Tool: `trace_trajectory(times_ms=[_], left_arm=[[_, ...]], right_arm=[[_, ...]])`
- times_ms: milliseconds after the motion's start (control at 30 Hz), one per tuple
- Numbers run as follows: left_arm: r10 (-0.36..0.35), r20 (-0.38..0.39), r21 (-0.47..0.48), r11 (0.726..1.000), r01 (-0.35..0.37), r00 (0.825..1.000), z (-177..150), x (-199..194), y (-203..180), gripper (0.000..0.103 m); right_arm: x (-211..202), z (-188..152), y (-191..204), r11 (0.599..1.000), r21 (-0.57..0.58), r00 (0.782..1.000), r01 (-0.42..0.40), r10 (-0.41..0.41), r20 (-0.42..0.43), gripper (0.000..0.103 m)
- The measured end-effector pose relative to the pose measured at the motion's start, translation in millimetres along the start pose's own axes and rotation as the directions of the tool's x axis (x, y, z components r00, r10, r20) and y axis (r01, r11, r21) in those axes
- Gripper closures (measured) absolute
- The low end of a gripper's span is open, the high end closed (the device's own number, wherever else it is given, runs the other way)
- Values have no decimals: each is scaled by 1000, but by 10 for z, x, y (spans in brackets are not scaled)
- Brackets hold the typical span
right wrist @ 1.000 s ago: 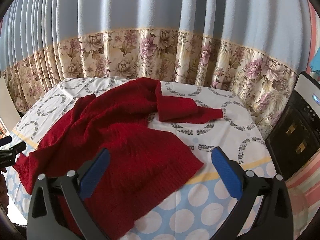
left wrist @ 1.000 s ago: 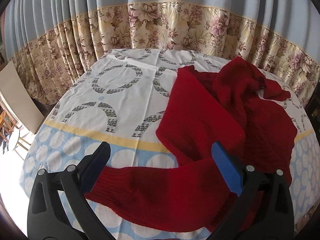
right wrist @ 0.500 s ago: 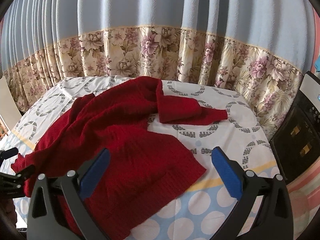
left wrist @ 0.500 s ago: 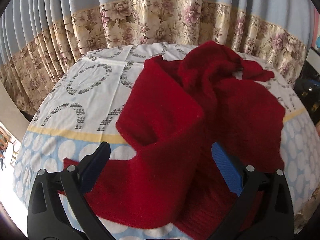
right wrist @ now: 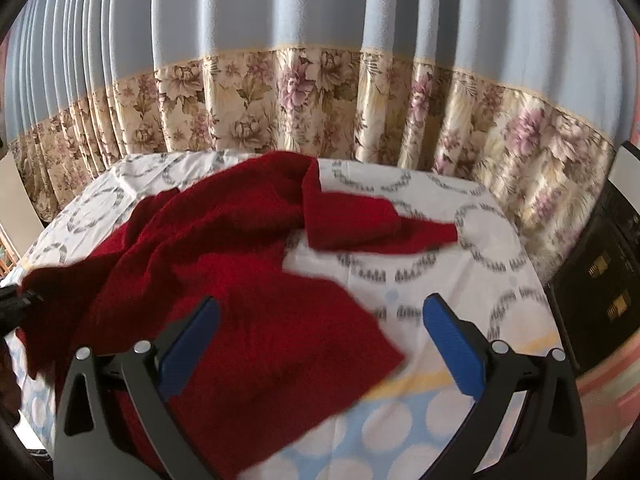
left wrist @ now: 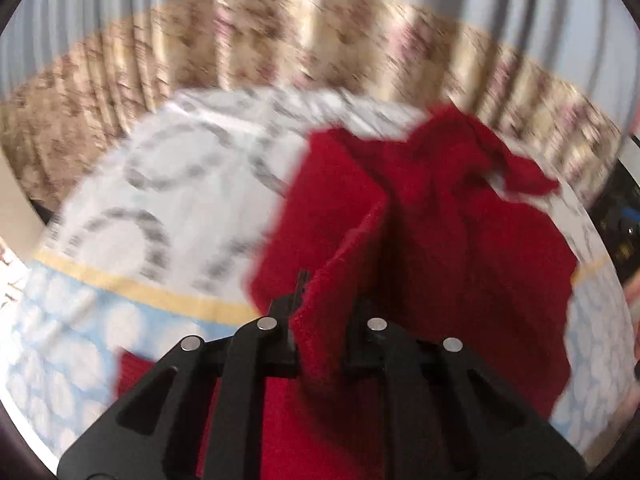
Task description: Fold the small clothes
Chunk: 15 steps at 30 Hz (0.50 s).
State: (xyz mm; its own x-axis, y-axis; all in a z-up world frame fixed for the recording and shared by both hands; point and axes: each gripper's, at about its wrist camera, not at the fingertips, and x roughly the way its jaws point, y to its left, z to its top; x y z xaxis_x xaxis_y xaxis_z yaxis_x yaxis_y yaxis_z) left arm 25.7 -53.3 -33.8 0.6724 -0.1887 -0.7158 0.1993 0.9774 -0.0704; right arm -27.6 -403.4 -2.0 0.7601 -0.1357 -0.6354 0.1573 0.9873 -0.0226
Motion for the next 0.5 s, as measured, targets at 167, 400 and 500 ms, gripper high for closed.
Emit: trace_trajectory(times_ms=[167, 400, 500], left_arm=[[76, 39, -39, 996, -75, 996, 232, 42, 367, 93], [114, 44, -114, 987, -109, 992, 433, 138, 699, 93], [119, 36, -133, 985, -113, 992, 505, 214, 797, 93]], right_arm=[[720, 572, -78, 998, -57, 1000, -22, 22, 4, 2], [1835, 1071, 148, 993, -80, 993, -81, 74, -94, 2], [2211, 1099, 183, 993, -70, 980, -93, 79, -180, 24]])
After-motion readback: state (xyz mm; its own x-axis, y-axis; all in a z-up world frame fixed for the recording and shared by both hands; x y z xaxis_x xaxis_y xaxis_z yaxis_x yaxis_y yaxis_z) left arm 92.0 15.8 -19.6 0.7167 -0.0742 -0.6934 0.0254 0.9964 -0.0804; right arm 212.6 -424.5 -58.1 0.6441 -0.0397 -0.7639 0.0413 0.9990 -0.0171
